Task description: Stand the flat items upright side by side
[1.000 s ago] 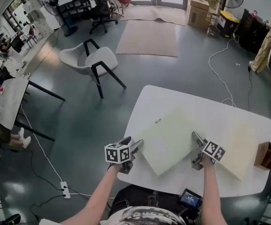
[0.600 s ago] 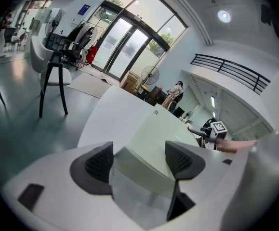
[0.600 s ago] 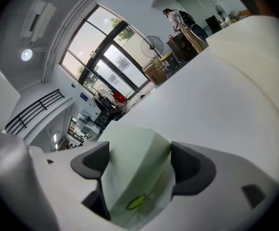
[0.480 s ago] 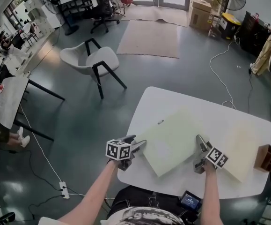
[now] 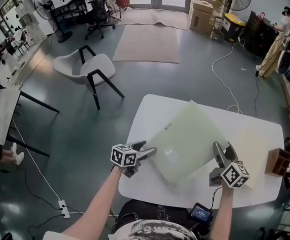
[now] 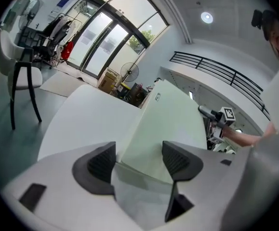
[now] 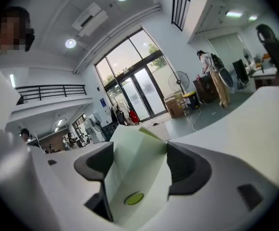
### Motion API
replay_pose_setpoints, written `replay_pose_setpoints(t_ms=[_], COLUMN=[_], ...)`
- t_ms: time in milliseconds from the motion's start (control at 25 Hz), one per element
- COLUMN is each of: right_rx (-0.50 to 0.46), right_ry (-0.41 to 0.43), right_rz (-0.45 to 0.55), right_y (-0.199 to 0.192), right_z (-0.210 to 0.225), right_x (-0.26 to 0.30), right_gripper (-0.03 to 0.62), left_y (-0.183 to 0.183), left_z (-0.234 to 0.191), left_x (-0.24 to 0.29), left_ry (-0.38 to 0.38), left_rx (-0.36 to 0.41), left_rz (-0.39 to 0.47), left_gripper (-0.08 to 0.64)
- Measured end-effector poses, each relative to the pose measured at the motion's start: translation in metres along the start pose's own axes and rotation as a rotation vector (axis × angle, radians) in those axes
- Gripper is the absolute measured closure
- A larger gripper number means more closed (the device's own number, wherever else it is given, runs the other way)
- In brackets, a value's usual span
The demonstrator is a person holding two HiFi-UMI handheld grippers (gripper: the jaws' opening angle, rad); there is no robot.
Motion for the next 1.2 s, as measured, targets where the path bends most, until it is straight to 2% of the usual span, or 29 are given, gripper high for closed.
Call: replay_pose_setpoints(t_ms=[160, 320, 520, 600, 720, 960, 1200], right_rx=[-0.031, -0.065, -0.143, -0.173, -0.206, -0.332, -0.395], right_ry=[0.030, 0.069, 0.139, 0.188, 0.234, 0.302, 0.372], right_rz=[0.078, 0.142, 0.191, 0.193, 0.199, 0.176, 0.147], right_y=[0.028, 0.043, 0.053, 0.052, 0.046, 0.036, 0.022], right_z=[-0.015, -0.032, -0.063, -0.081, -0.096, -0.120, -0.144], right_x=[-0.029, -0.049, -0.072, -0.077, -0.080, -0.088, -0.090], right_gripper=[0.275, 0.294, 0.316, 0.327, 0.333, 0.333, 0.325], left_y=[0.018, 0.035, 0.045, 0.047, 0.046, 0.043, 0.049], left_z=[0.000, 0.002, 0.004, 0.004, 0.003, 0.003, 0.010], left_x=[0.018, 0.035, 0.051, 0.054, 0.059, 0.051, 0.038], left_ry=[-0.018, -0.028, 0.015, 0.050, 0.095, 0.103, 0.095], left_rx=[0.078, 0.187, 0.255, 0.253, 0.228, 0.206, 0.148], left_rz=[-0.031, -0.108, -0.121, -0.095, -0.062, -0.030, 0.091], left_gripper=[0.258, 0.282, 0.314, 0.397, 0.454, 0.431, 0.425])
Point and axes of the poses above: the fingertips, and each gripper's own axes: x forward along the fingers, z to its right, y out of its top, the point moved 7 cm from there along -x, backward along the fingers, and after that the axes turned 9 degrees about -y, right-handed, at the moved point
